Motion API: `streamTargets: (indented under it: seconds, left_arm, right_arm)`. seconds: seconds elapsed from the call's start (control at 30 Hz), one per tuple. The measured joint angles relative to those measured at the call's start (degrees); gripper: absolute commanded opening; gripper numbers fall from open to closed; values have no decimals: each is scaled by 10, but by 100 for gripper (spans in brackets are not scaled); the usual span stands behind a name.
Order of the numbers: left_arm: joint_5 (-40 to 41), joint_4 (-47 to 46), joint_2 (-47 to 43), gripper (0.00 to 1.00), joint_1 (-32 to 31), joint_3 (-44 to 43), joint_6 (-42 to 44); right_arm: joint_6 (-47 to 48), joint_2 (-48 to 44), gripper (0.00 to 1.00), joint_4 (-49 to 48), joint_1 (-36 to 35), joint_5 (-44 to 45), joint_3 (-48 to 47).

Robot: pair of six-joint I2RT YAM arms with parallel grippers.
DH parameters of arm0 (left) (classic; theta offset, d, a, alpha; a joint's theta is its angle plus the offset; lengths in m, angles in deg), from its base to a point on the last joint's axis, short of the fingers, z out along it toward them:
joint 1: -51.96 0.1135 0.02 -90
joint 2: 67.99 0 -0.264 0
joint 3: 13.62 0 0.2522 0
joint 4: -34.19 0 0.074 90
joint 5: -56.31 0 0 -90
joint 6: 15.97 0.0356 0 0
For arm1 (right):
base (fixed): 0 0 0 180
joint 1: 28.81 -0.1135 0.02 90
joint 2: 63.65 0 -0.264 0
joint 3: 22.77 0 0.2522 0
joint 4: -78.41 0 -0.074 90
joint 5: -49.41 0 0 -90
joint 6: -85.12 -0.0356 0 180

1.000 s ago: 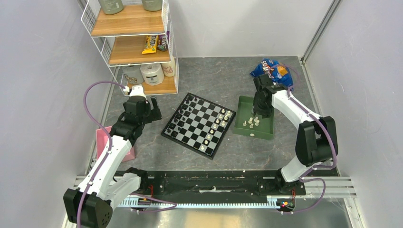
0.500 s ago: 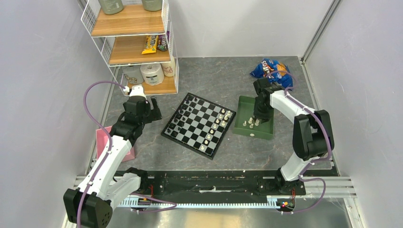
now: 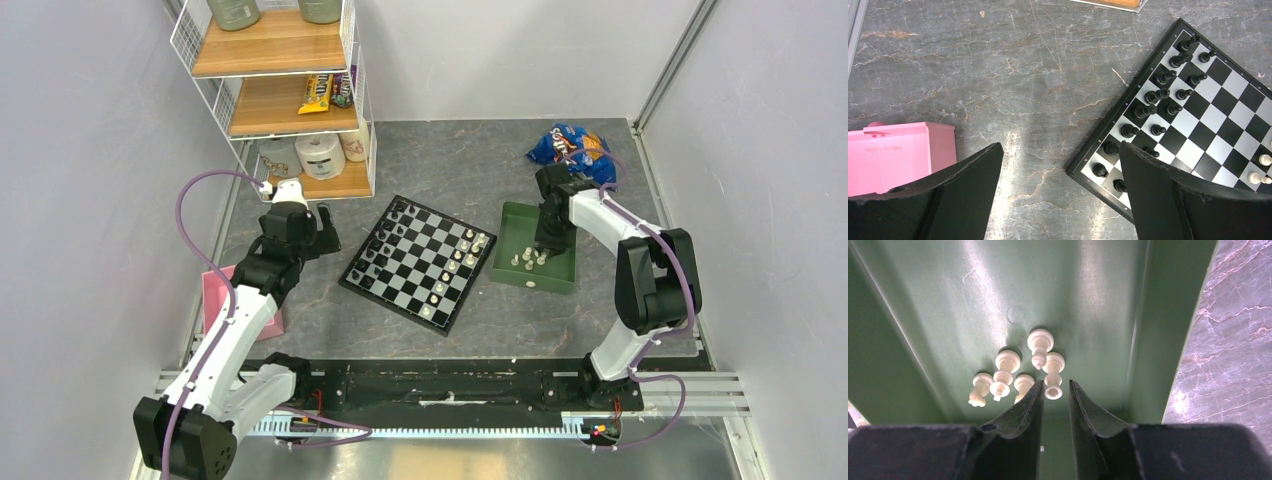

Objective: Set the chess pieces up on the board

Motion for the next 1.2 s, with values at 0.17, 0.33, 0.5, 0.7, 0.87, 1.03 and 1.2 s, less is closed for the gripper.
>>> streamTargets:
  seconds: [0.17,0.33,0.5,0.7,0.87,1.03,1.2]
  left_arm:
    - [0,0,0,94,0,0,0]
    - [0,0,0,94,0,0,0]
    - [0,0,0,94,0,0,0]
    - [0,0,0,93,0,0,0]
    - [0,0,0,94,0,0,0]
    - [0,0,0,94,0,0,0]
    - [-1,0,0,94,0,0,0]
  right_arm:
    - [1,8,30,-2,0,-3,0]
    - [2,9,20,-2,0,-9,0]
    - [6,9,11,-1,0,-10,0]
    - [14,-7,10,26,0,-10,-12]
    - [22,-49,10,58,0,-10,-49]
    - [26,-78,8,79,0,-16,-82]
    - [25,-84,7,87,-28,-33,-110]
